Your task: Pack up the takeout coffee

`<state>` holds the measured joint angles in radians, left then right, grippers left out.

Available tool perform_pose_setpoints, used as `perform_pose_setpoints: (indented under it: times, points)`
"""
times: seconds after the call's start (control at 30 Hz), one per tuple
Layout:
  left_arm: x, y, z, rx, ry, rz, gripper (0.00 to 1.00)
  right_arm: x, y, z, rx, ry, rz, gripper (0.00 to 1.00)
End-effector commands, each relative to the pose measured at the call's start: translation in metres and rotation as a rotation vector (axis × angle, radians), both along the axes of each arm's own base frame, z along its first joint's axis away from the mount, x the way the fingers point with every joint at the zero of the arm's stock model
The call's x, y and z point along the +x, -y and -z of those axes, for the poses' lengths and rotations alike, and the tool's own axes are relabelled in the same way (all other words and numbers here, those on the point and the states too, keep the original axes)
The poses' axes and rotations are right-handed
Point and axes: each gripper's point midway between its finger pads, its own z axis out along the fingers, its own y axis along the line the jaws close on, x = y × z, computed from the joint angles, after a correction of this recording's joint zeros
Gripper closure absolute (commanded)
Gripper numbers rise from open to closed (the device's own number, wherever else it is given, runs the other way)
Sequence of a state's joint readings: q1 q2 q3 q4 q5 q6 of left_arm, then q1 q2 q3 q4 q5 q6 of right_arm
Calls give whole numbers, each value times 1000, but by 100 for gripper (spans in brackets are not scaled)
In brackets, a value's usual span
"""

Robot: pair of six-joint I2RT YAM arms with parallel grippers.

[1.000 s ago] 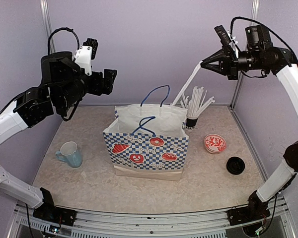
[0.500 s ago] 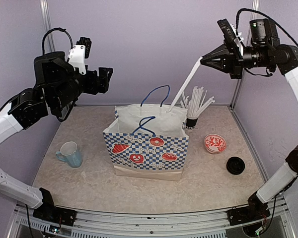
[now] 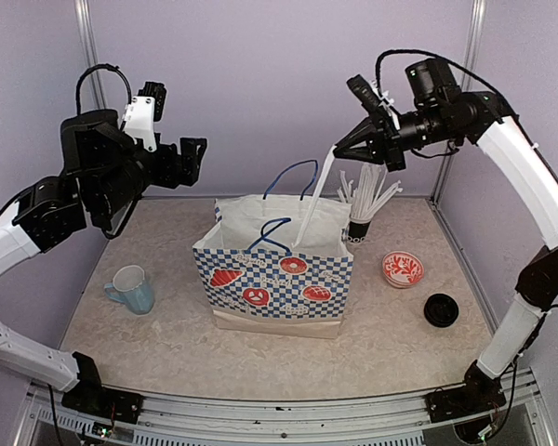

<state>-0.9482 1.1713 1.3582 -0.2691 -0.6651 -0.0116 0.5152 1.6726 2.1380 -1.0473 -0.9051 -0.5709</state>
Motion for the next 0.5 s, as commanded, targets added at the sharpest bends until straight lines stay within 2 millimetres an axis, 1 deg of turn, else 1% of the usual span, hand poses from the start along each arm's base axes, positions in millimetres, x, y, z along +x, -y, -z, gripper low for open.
perform_pose_setpoints:
  times: [0.0,0.03,0.07,0.13,0.17,0.2,0.23,0.3,0.37,0.4,0.43,0.47]
  points:
    - [-2,-13,-6,-35,18,-35,5,-2,-23,50,-110,-74,-39,97]
    - [-2,-14,-4,-30,17,-39,5,-1,-24,55,-125,-80,-37,90]
    - [-2,-15,-3,-27,17,-43,5,2,-23,58,-138,-85,-30,80]
    - [-1,-16,-1,-19,18,-50,4,5,-20,58,-162,-66,-9,61]
    - [0,-16,-1,-15,18,-52,4,9,-16,56,-172,-50,9,54]
    - [1,-16,1,-9,18,-54,4,15,-11,52,-173,-31,32,51]
    - [1,-15,2,-6,16,-55,3,24,-3,47,-166,-18,65,49]
    - [4,-14,4,-2,13,-58,3,48,16,42,-141,-4,147,47]
    - [6,-13,6,0,12,-58,2,80,37,45,-113,-19,250,47]
    - [7,-12,6,1,11,-57,2,97,49,51,-107,-29,314,48]
    - [7,-11,7,2,10,-54,2,114,59,64,-105,-65,381,50]
    - [8,-10,8,3,9,-51,2,129,70,73,-103,-76,445,51]
